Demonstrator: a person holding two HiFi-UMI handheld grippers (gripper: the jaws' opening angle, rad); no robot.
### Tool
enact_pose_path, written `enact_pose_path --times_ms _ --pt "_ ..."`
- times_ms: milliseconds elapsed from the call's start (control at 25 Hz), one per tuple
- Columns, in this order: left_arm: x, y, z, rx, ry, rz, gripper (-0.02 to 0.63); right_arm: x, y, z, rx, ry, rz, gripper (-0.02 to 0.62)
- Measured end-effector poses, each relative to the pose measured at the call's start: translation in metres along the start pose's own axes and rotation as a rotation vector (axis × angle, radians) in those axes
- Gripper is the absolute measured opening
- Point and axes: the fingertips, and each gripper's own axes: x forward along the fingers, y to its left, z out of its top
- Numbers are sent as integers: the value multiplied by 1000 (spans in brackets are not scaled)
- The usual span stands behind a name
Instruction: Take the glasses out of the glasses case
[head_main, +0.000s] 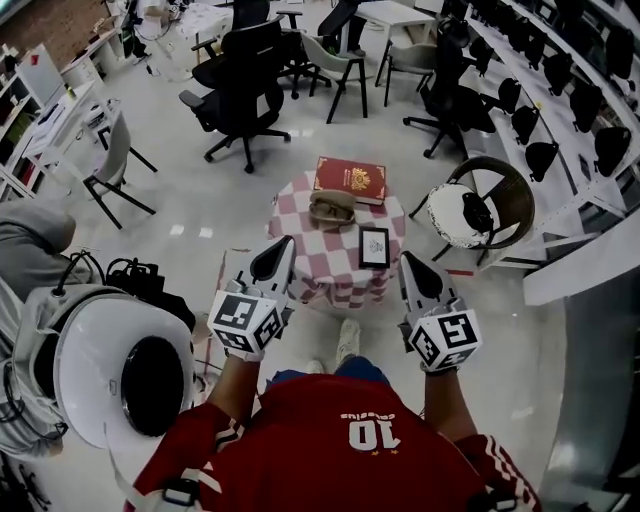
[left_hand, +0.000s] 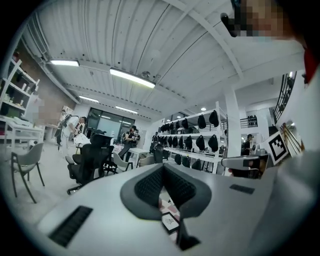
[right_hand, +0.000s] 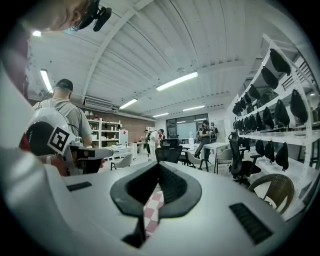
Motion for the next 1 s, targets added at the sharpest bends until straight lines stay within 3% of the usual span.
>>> enact_pose_path --times_ms 320,680,840,1000 --pt "56 32 8 24 -20 32 8 73 -40 4 -3 -19 94 15" --pt "107 49 13 41 -26 55 8 137 -66 -16 -21 42 228 20" --pt "118 53 7 39 -12 60 8 152 -72 -30 -29 86 263 81" --pt "125 58 3 45 -5 56 8 169 -79 -49 -45 120 260 81"
